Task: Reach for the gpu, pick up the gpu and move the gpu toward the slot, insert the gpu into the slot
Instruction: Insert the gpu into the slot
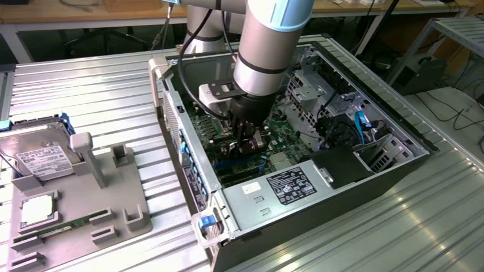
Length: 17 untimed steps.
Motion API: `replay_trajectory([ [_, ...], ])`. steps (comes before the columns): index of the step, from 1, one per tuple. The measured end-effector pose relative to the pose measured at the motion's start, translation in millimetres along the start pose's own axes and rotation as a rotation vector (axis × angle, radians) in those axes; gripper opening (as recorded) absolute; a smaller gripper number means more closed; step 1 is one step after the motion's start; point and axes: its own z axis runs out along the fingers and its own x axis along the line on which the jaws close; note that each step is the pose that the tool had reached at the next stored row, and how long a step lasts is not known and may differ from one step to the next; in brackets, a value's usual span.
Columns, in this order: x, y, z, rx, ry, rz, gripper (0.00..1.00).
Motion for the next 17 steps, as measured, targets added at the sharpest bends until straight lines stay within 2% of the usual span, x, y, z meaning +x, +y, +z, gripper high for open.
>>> replay_trajectory([
  [17, 0.1, -0.1, 3.8, 0.0000, -0.0001, 0.001, 0.27],
])
